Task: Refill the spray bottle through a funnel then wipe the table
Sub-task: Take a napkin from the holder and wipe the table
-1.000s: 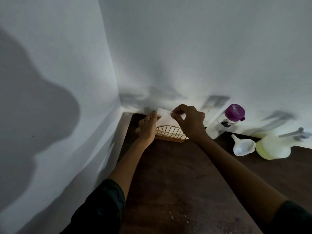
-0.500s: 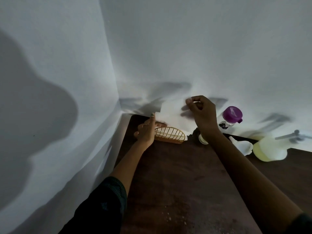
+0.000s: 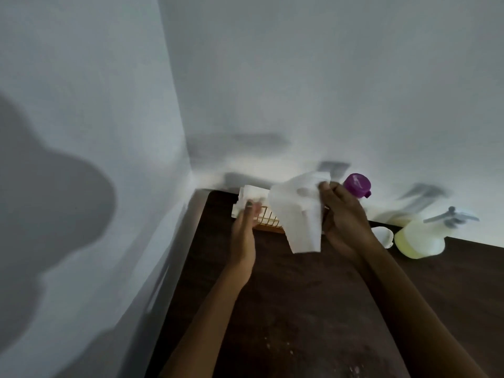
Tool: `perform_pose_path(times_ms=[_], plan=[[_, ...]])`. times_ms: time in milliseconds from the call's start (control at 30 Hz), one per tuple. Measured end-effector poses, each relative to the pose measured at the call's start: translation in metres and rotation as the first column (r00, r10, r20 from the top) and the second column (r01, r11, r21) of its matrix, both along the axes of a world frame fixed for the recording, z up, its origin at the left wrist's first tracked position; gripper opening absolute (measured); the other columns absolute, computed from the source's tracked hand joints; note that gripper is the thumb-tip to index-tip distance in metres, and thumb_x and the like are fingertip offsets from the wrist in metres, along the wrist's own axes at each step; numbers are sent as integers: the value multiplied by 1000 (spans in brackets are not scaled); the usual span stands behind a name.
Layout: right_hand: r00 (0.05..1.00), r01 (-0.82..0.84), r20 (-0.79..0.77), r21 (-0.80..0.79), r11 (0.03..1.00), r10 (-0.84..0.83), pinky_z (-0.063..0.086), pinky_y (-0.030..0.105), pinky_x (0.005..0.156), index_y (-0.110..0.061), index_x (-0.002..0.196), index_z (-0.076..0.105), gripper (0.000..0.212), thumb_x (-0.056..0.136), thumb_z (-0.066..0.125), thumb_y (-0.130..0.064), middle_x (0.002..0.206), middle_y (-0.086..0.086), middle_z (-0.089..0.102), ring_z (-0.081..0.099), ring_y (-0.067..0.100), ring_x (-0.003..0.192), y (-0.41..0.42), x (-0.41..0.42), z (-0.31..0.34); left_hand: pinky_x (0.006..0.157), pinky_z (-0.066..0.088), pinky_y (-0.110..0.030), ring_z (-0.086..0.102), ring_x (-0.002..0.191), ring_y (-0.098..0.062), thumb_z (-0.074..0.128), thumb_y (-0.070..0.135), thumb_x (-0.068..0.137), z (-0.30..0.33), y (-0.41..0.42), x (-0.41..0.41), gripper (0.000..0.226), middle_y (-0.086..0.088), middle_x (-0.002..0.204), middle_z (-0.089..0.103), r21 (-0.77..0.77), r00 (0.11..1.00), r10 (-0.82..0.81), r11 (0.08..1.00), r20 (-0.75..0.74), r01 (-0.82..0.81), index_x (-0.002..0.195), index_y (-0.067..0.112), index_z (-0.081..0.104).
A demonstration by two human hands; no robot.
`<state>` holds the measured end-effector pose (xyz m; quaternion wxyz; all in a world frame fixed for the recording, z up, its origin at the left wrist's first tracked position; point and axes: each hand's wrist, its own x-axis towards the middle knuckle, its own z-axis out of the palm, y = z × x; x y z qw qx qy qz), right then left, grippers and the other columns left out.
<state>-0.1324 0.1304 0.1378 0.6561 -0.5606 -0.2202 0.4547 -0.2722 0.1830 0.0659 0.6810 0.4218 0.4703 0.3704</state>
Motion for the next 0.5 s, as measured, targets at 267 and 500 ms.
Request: perform_pose_path(times_ms=[267,500], plan=[[953,67,304,-198,978,-4,53,34,74,-8,99,63,24,93,53,-29,94,11,69,65,21,83,-89,-5,-18,90,54,-41,68,99,-20,74,41,68,35,-80,-8,40,-3,104,72,-254,920,-367,885,135,390,102,23,66],[964,-232,66,-266,935,258,51,51,90,-7,108,66,39,70,70,-16,104,15,71,68,30,98,-161,0,-19,76,56,-29,66,91,-9,69,31,81,45,-120,-20,26,5,100,70,-171,903,-410,906,-127,387,106,24,64]])
